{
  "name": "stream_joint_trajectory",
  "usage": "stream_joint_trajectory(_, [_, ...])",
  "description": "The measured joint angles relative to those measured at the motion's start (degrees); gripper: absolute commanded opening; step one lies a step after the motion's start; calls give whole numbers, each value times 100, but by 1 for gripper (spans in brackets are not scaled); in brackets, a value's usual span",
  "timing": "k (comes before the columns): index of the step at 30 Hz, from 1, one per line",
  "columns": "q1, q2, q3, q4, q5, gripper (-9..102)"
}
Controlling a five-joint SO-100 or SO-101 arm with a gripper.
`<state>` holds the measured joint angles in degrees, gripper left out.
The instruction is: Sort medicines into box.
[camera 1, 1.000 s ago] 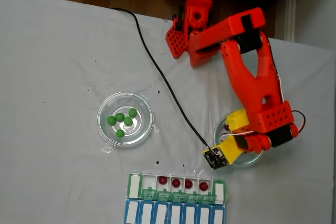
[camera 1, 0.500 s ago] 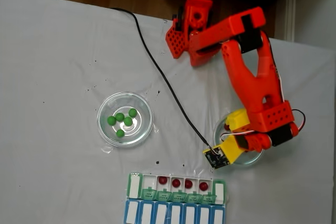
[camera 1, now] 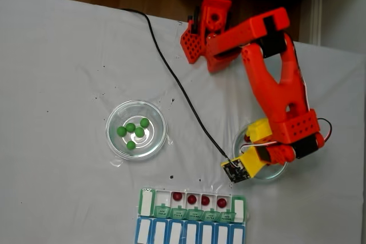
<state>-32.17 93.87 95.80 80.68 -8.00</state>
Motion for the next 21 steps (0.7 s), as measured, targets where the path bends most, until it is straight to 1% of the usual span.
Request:
stream_joint_trajectory(8, [0, 0, 0, -35, -70, 26])
stream_joint_trajectory(21, [0, -193, 0, -176, -70, 25])
